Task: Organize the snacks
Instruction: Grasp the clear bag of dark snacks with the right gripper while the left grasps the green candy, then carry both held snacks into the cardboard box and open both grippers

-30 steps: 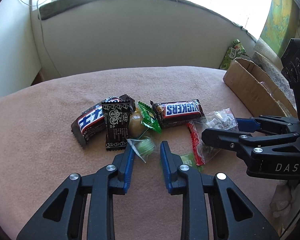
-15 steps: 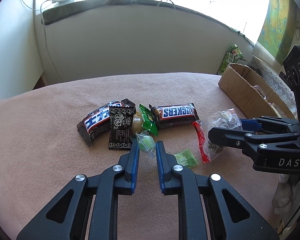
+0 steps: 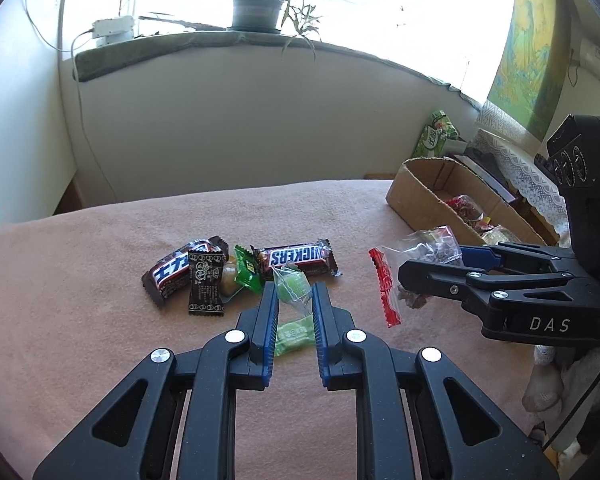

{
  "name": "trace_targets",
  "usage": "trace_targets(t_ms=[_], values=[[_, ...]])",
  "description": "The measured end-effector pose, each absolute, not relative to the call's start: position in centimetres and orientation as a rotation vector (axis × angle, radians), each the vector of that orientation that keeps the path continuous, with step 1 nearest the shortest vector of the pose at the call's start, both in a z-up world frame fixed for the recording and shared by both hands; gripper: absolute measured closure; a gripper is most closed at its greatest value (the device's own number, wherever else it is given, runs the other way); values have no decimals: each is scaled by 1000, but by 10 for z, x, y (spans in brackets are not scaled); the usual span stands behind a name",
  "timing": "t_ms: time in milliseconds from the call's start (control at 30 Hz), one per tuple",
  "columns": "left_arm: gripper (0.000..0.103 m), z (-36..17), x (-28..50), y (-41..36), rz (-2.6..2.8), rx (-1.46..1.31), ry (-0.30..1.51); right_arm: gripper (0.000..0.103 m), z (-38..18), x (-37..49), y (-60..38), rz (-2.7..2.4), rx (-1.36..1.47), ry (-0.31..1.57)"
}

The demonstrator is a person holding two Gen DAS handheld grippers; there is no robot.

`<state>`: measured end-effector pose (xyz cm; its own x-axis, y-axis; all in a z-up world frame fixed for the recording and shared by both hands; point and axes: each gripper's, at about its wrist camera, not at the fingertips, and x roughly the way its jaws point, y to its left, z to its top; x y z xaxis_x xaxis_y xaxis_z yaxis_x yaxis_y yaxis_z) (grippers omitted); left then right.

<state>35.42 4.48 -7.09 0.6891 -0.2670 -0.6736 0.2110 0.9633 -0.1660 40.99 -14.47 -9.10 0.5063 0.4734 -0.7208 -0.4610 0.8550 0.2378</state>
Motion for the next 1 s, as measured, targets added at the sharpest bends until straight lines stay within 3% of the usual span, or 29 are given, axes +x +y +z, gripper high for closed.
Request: trace_targets(t_ms=[500, 1000], values=[[88, -46, 372, -23, -387, -45, 725, 47, -44, 412, -236, 435, 48, 770], [88, -41, 402, -95, -472, -21, 725, 47, -39, 460, -309, 289, 85, 762]])
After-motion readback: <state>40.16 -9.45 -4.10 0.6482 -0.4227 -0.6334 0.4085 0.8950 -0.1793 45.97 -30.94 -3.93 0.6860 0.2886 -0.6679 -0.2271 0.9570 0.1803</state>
